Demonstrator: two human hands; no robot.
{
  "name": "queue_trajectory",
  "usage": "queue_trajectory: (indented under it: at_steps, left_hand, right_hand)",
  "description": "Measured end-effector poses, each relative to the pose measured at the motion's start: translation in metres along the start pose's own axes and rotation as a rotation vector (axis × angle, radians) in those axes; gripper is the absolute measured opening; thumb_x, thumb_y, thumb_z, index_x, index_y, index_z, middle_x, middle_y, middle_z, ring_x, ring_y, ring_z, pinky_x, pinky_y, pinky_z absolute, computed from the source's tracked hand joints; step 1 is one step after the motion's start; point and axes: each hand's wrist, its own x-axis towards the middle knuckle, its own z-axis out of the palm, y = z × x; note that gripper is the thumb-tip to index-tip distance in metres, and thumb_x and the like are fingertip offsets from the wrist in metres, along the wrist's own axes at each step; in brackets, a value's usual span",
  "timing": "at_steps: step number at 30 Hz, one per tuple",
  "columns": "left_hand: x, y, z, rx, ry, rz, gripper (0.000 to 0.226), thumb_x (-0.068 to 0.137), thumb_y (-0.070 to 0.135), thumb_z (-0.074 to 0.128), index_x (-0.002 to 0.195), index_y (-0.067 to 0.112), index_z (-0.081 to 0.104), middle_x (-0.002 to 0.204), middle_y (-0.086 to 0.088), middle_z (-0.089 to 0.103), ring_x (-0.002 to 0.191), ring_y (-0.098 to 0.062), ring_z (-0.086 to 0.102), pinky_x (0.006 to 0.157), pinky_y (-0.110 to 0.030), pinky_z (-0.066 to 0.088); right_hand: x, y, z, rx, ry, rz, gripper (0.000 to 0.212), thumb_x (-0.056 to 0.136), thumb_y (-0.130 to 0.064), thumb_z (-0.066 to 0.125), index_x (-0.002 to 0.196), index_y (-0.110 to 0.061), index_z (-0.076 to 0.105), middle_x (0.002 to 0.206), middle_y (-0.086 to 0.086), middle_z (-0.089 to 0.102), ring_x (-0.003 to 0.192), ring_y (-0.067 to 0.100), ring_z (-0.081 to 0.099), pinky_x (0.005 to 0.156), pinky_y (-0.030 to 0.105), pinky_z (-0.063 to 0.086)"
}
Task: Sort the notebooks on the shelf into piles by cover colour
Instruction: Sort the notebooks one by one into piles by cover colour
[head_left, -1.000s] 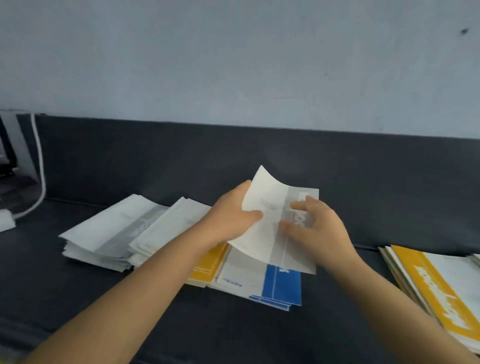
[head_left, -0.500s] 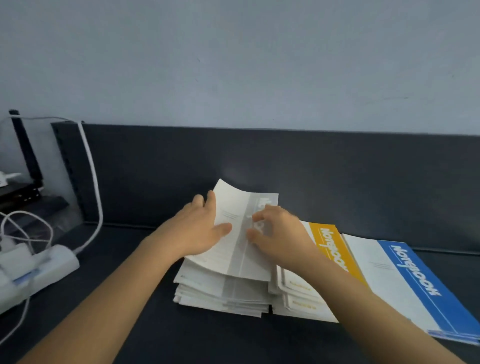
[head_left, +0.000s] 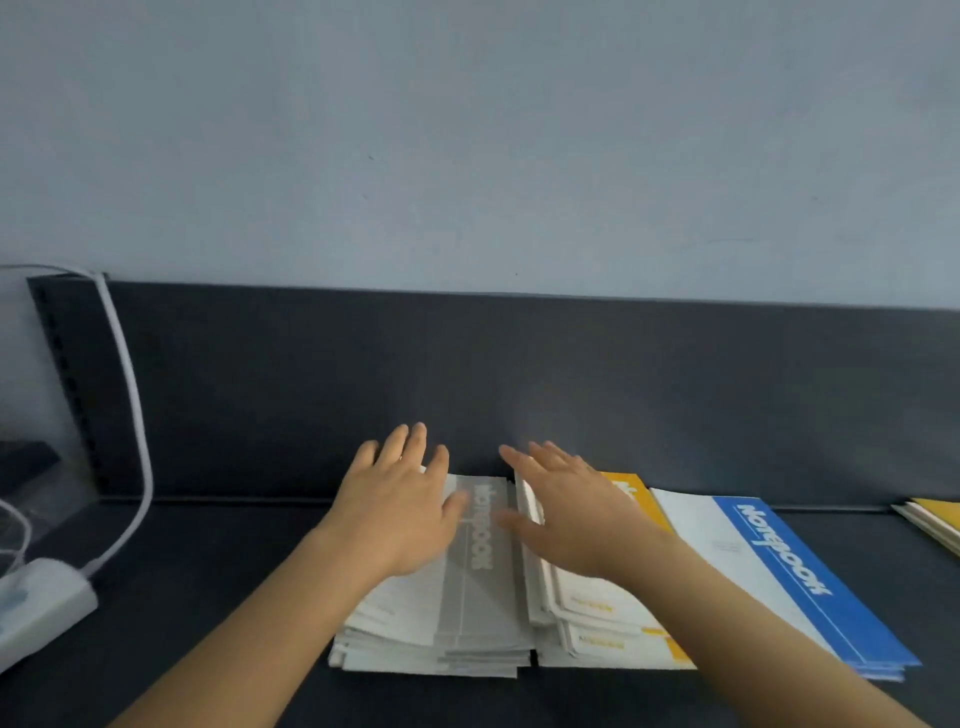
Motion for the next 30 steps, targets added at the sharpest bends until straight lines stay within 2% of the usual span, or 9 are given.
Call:
queue_trajectory:
  at_steps: [2, 4, 8, 13, 17, 20, 23, 26, 30]
  left_hand:
    - [0.004, 0.019, -0.015, 0.018, 0.046, 0.026, 0.071, 0.099, 0.059, 0.011, 0.156, 0.017, 0.004, 0.163, -0.01, -0.004, 0.15, -0.024, -0.003, 0.119, -0.042, 0.007]
    - [0.011, 0.044, -0.028, 0.021, 0.075, 0.049, 0.079, 0.095, 0.067, 0.011, 0.156, 0.017, 0.006, 0.163, -0.01, 0.002, 0.15, -0.024, 0.002, 0.118, -0.042, 0.011]
    - [0.029, 0.111, -0.049, 0.05, 0.118, 0.113, 0.086, 0.091, 0.072, 0.01, 0.156, 0.016, 0.007, 0.163, -0.01, 0.008, 0.15, -0.026, 0.006, 0.118, -0.043, 0.013]
    - [0.053, 0.235, -0.06, 0.025, 0.176, 0.177, 0.086, 0.091, 0.073, 0.013, 0.156, 0.018, 0.004, 0.163, -0.008, 0.008, 0.15, -0.027, 0.006, 0.119, -0.044, 0.013]
    - [0.072, 0.343, -0.056, -0.006, 0.142, 0.222, 0.086, 0.091, 0.073, 0.014, 0.156, 0.016, 0.007, 0.162, -0.007, 0.013, 0.149, -0.024, 0.01, 0.117, -0.041, 0.017]
    - [0.088, 0.417, -0.05, -0.051, 0.098, 0.214, 0.085, 0.091, 0.072, 0.015, 0.155, 0.016, 0.01, 0.16, -0.005, 0.02, 0.147, -0.022, 0.017, 0.115, -0.04, 0.022]
    - [0.1, 0.479, -0.046, -0.045, 0.065, 0.212, 0.082, 0.093, 0.07, 0.019, 0.152, 0.013, 0.024, 0.151, -0.006, 0.038, 0.139, -0.023, 0.034, 0.109, -0.039, 0.03]
    - [0.106, 0.526, -0.045, -0.1, 0.021, 0.218, 0.073, 0.092, 0.071, 0.024, 0.134, 0.016, 0.05, 0.133, -0.003, 0.055, 0.123, -0.022, 0.05, 0.098, -0.037, 0.039]
    - [0.118, 0.557, -0.04, -0.273, -0.125, 0.148, 0.065, 0.088, 0.071, 0.041, 0.119, 0.017, 0.056, 0.121, -0.001, 0.058, 0.112, -0.022, 0.056, 0.086, -0.036, 0.047]
  right_hand:
    - [-0.009, 0.022, -0.011, -0.004, 0.031, 0.039, 0.072, 0.095, -0.058, 0.036, 0.153, -0.029, 0.002, 0.16, 0.003, 0.011, 0.148, 0.02, 0.006, 0.118, 0.037, 0.013]
    - [-0.018, 0.048, -0.019, 0.015, 0.05, 0.094, 0.076, 0.093, -0.06, 0.037, 0.153, -0.03, 0.001, 0.16, 0.003, 0.01, 0.148, 0.02, 0.006, 0.117, 0.038, 0.015]
    - [-0.051, 0.109, -0.031, 0.076, 0.062, 0.197, 0.075, 0.093, -0.06, 0.04, 0.152, -0.031, 0.006, 0.161, 0.0, 0.008, 0.148, 0.021, 0.008, 0.116, 0.041, 0.02]
    - [-0.103, 0.216, -0.037, 0.131, 0.037, 0.244, 0.075, 0.092, -0.06, 0.043, 0.152, -0.027, 0.014, 0.16, 0.001, 0.011, 0.147, 0.018, 0.011, 0.116, 0.04, 0.022]
    - [-0.144, 0.314, -0.037, 0.083, -0.019, 0.248, 0.074, 0.092, -0.058, 0.045, 0.152, -0.023, 0.019, 0.159, 0.004, 0.013, 0.147, 0.019, 0.01, 0.117, 0.037, 0.02]
    - [-0.17, 0.385, -0.029, 0.048, -0.056, 0.25, 0.069, 0.094, -0.056, 0.043, 0.15, -0.021, 0.024, 0.156, 0.005, 0.023, 0.146, 0.021, 0.016, 0.114, 0.035, 0.022]
    - [-0.194, 0.442, -0.021, -0.012, -0.077, 0.299, 0.063, 0.095, -0.057, 0.038, 0.146, -0.021, 0.031, 0.153, 0.005, 0.029, 0.142, 0.023, 0.024, 0.112, 0.038, 0.026]
    - [-0.212, 0.483, -0.019, -0.036, -0.174, 0.377, 0.058, 0.097, -0.056, 0.03, 0.144, -0.024, 0.034, 0.15, 0.005, 0.034, 0.139, 0.027, 0.03, 0.11, 0.042, 0.029]
    - [-0.222, 0.5, -0.017, -0.022, -0.287, 0.284, 0.051, 0.1, -0.047, 0.017, 0.141, -0.023, 0.035, 0.145, 0.006, 0.04, 0.13, 0.03, 0.038, 0.107, 0.042, 0.034]
